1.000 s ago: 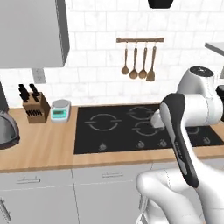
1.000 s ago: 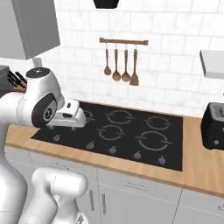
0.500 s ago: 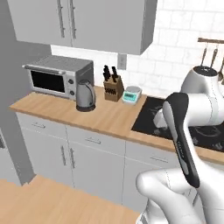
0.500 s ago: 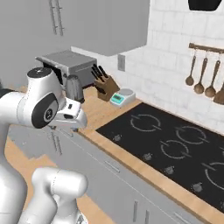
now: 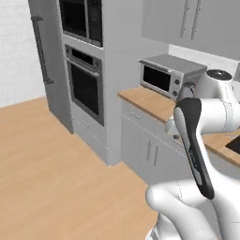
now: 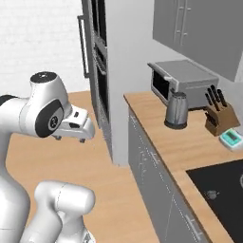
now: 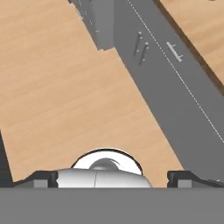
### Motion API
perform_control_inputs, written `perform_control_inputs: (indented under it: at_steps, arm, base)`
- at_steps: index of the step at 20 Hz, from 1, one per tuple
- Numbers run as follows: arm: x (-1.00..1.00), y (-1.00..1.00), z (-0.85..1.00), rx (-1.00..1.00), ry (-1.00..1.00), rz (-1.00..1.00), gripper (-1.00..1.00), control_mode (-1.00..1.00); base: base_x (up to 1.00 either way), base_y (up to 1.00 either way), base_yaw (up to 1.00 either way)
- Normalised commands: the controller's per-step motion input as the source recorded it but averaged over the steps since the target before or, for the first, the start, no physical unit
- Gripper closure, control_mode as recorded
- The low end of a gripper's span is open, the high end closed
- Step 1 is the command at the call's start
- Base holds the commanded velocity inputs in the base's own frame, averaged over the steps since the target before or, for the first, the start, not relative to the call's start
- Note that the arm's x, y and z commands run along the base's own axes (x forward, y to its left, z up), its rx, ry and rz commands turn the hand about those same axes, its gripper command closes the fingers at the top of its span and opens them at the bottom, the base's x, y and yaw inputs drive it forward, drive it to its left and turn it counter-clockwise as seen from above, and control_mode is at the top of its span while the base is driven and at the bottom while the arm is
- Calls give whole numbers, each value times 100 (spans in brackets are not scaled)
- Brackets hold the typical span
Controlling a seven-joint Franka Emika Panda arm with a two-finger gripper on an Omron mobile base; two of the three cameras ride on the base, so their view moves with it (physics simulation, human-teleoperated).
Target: Navigate to the stand mixer.
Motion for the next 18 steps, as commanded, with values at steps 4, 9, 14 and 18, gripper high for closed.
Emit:
perform_control_inputs:
  at_steps: [4,9,14,18]
  arm:
    - [0,0,0,0,0,0,-100,100]
    - [0,0,0,0,0,0,-100,100]
    - [0,0,0,0,0,0,-100,100]
    - [0,0,0,0,0,0,-100,100]
  base:
    - [0,84,76]
    - [-1,80,71]
    - [-51,15,56]
    - [-84,0,47]
